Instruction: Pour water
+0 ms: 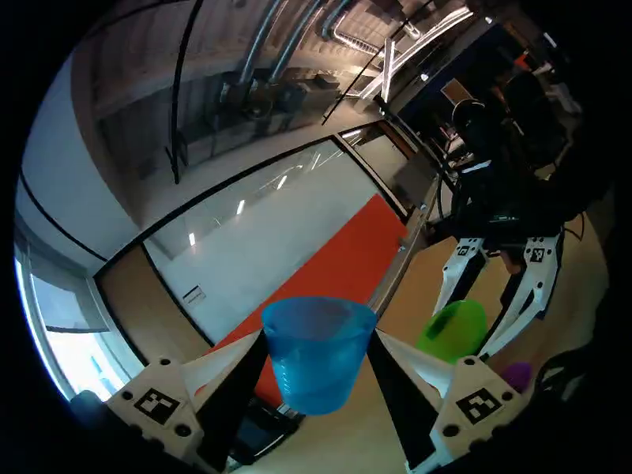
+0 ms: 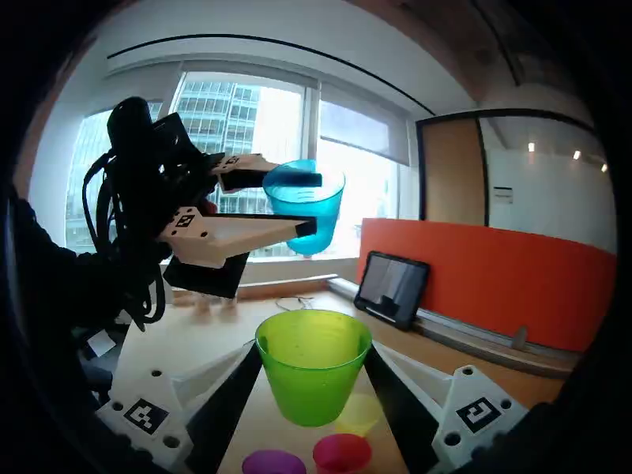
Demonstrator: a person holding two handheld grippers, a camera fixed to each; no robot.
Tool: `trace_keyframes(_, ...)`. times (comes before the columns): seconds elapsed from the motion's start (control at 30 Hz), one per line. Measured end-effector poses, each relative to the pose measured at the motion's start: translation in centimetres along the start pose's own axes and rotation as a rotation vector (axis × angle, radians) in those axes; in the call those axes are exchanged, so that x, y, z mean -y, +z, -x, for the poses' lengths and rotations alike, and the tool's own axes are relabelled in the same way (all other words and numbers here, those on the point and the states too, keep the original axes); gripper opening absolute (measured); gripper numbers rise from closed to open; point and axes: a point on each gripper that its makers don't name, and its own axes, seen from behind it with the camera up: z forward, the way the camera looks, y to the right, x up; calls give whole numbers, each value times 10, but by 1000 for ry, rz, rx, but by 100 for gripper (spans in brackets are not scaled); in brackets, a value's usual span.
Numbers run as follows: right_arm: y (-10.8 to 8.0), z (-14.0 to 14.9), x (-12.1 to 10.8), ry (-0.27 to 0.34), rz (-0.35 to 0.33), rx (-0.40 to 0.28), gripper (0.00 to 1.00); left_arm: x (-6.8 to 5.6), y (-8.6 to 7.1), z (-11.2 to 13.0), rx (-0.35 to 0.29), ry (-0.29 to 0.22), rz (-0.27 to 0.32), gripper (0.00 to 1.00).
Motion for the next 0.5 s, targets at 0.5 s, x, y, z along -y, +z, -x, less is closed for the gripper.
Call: trace_keyframes(0.5,7,1,9,-8,-27,10,91,5,-1,-18,-14,135,-10,85)
